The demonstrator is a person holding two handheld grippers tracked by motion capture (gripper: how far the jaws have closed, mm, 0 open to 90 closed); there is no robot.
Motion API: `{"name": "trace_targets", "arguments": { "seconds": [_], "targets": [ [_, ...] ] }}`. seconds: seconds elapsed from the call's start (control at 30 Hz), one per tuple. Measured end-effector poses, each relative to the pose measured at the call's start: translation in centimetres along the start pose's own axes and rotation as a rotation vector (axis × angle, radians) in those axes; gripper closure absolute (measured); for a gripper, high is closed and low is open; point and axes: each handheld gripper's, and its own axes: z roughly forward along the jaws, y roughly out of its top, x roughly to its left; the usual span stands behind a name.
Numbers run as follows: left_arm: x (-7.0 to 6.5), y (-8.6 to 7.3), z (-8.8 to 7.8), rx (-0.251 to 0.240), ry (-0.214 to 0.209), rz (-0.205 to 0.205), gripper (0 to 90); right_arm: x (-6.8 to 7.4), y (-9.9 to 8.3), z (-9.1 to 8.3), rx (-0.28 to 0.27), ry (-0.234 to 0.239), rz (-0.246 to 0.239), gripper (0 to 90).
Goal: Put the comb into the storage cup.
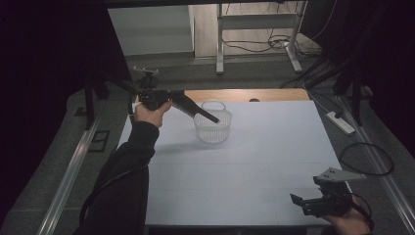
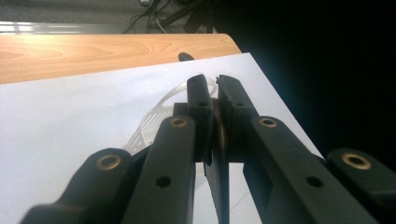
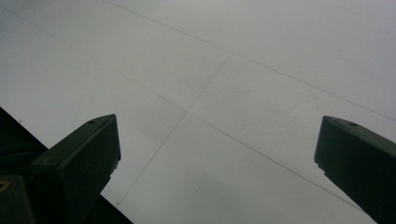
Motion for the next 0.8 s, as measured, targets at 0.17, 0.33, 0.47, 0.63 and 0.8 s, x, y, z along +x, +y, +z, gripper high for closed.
{"name": "trace_targets", "arguments": {
  "seconds": [0.17,0.33,0.47,0.63,0.8],
  "targets": [
    [0.0,-0.1,0.8,0.004,0.002,-0.002,84.1,0.1,0.0,0.1,0.006,0.001,-0.008,1.1],
    [0.0,-0.2,1.7,0.009,0.001,-0.003,84.2,0.1,0.0,0.1,0.006,0.002,-0.008,1.1],
    [0.0,-0.3,2.4,0.016,0.003,-0.003,84.2,0.1,0.0,0.1,0.007,0.001,-0.011,1.2],
    [0.2,-0.5,3.2,0.021,0.01,-0.006,84.1,0.1,0.0,0.1,0.009,0.003,-0.011,1.3],
    [0.4,-0.8,3.9,0.02,0.012,-0.017,84.1,0.1,0.0,0.1,0.011,0.003,-0.013,1.4]
  ]
}}
